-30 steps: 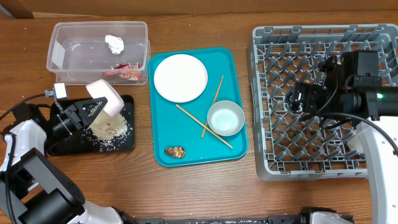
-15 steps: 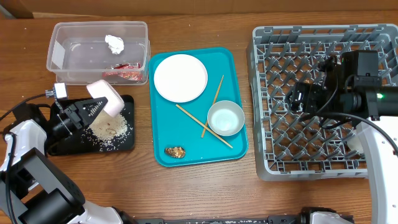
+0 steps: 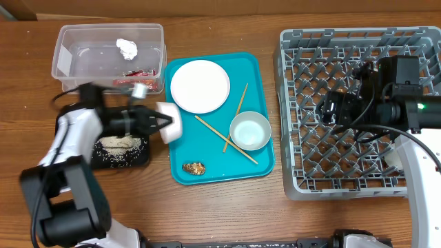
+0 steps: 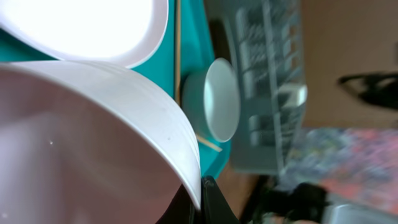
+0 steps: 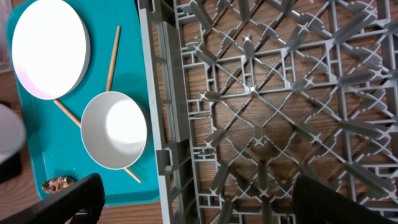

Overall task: Sort waste into correct bins and load items into the dishwasher
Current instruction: 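Carry the pink bowl back and set it on the teal tray, left gripper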

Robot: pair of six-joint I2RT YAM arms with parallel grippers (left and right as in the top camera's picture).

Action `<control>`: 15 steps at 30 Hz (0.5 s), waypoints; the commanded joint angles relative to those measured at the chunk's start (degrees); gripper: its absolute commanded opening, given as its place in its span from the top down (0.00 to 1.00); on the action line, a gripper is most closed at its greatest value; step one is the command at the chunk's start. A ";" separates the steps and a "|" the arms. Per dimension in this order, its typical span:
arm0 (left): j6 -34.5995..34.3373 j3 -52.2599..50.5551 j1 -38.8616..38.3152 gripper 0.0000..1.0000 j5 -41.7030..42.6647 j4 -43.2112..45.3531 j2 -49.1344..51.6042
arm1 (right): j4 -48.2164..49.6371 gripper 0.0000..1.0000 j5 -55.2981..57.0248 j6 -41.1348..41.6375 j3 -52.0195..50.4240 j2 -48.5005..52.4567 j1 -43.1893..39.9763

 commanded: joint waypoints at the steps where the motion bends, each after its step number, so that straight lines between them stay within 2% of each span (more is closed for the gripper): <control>1: -6.67 2.78 -8.48 0.96 -16.33 1.16 -1.40 | 0.13 0.02 0.20 -0.22 1.05 -0.35 0.15; 9: -15.02 2.91 -26.69 0.96 -40.54 5.66 -1.38 | 0.15 0.02 0.20 -0.22 1.05 -0.35 0.15; 15: -16.20 2.89 -34.64 0.96 -48.70 6.05 -1.25 | 0.15 0.02 0.20 -0.20 1.05 -0.35 0.15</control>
